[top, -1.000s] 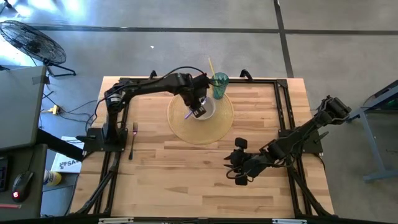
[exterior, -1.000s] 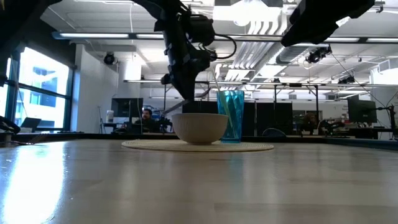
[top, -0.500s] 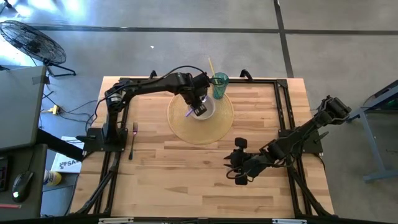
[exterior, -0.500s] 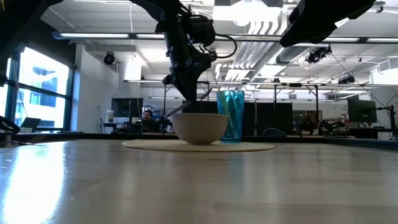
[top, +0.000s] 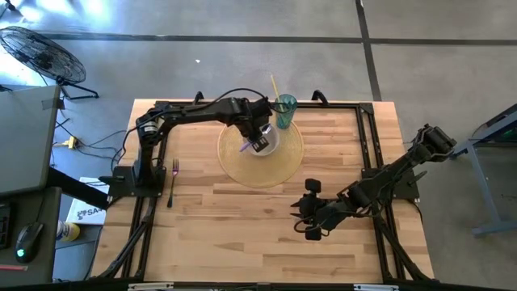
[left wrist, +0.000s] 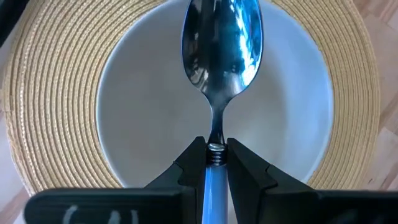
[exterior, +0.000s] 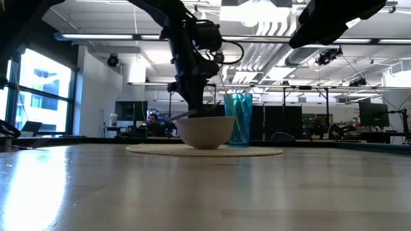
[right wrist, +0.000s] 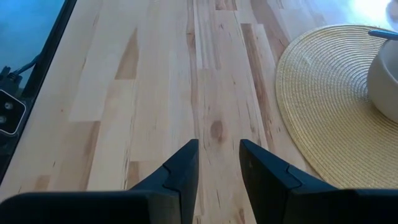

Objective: Pick & Place Utensil
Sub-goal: Put the purple spoon into the white bowl on the brown mat

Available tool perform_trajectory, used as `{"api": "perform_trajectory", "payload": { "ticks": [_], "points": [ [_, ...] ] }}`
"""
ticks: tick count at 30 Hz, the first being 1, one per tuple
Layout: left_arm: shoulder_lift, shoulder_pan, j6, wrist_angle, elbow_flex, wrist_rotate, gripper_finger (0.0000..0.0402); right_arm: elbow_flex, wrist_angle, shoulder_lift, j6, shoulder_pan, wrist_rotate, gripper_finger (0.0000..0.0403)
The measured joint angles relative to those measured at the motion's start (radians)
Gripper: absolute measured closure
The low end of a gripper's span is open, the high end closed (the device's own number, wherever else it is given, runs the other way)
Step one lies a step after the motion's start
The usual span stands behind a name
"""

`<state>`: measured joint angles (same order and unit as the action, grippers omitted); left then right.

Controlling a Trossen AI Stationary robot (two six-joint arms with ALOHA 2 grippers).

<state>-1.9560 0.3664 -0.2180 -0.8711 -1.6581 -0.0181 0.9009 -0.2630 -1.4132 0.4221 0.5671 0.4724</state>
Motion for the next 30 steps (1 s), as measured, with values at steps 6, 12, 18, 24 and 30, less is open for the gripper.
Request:
{"api": "perform_trajectory", "payload": {
  "ticks": [6,12,18,24,30],
  "points": [
    [0.000,0.000,-0.019,0.038,0.005,0.000,0.0353,0.001,0.000,0.000,0.000,0.000,-0.003,0.0293],
    [0.000,0.000,-0.019,0.045,0.005,0.008,0.0353,0.001,0.000,0.000,0.000,0.000,-0.007,0.0293],
    [0.000,0.000,-0.023,0.024,0.005,0.009,0.0353,0.001,0.000,0.000,0.000,0.000,-0.008,0.0293],
    [0.000,0.000,-0.023,0.040,0.005,0.010,0.0353,0.001,0.000,0.000,0.000,0.000,-0.008,0.0293],
    [0.000,0.000,-0.023,0.039,0.005,0.011,0.0353,0.001,0.000,0.000,0.000,0.000,-0.008,0.0293]
  ]
}}
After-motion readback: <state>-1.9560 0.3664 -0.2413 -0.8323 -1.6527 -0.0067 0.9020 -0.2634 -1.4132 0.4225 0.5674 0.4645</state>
